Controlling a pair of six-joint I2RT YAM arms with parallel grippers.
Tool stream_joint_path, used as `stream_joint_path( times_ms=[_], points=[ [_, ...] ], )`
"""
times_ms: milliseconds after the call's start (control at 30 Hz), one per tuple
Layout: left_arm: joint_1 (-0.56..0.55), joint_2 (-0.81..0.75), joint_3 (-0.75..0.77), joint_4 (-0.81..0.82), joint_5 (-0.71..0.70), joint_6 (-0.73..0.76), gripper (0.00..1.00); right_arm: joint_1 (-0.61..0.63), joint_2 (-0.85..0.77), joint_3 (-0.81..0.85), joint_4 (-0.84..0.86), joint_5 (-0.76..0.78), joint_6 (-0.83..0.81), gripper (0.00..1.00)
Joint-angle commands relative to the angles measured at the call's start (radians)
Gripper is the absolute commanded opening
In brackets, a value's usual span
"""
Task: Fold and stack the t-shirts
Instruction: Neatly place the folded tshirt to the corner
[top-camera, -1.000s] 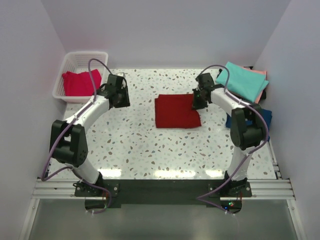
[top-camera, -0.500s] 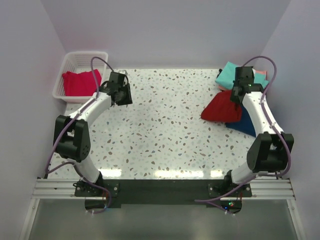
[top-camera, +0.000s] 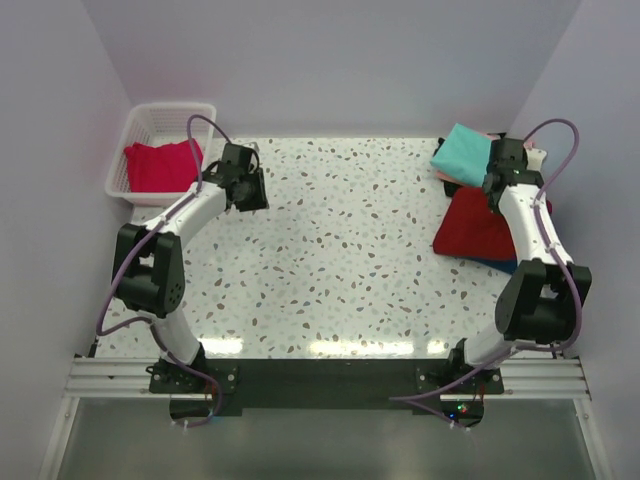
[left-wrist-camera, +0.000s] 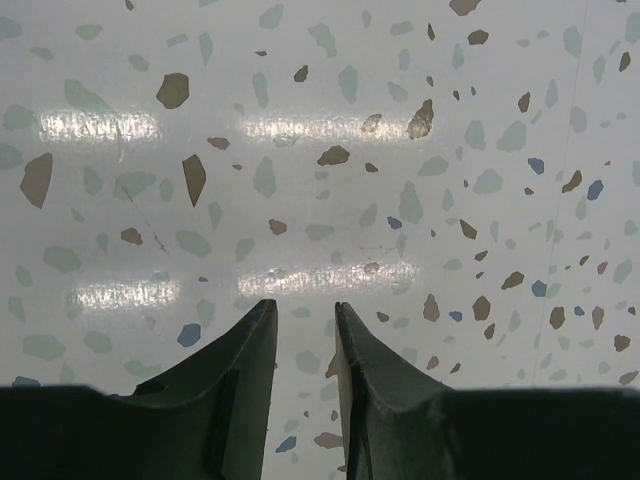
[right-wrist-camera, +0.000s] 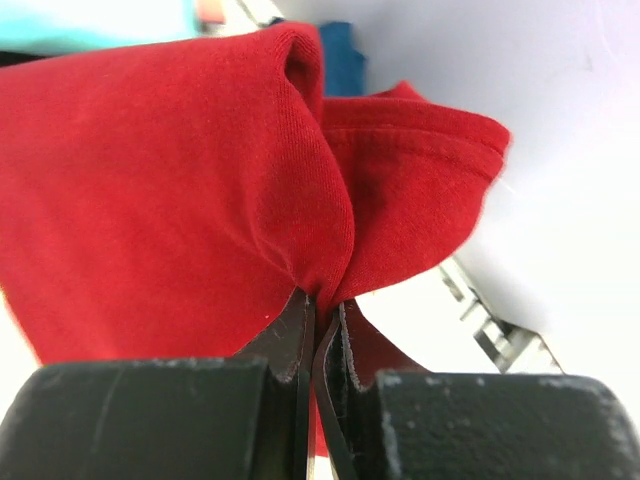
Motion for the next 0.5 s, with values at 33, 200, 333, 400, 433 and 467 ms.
stream_joint_path(
  times_ms=[33, 200, 333, 400, 433, 467],
  points=[
    [0.010, -0.009, 0.024, 0.026, 0.020, -0.004, 0.34, -0.003, 0.085, 0.070, -0.046, 0.268, 0.082, 0.00],
    [0.010, -0.011, 0.015, 0.029, 0.020, -0.006, 0.34, -0.004, 0.164, 0.107, -0.062, 0.386, 0.097, 0.00],
    [0.010, -0.011, 0.012, 0.028, 0.020, -0.006, 0.34, -0.012, 0.207, 0.122, -0.028, 0.449, 0.081, 0.00],
    [0.010, -0.012, 0.009, 0.029, 0.020, -0.007, 0.34, -0.021, 0.241, 0.115, -0.005, 0.477, 0.062, 0.00],
    [0.010, -0.012, 0.007, 0.029, 0.023, -0.009, 0.34, -0.026, 0.258, 0.113, 0.006, 0.478, 0.058, 0.00],
    [0.009, -0.012, 0.006, 0.029, 0.023, -0.010, 0.34, -0.040, 0.275, 0.119, 0.001, 0.484, 0.065, 0.00]
  ],
)
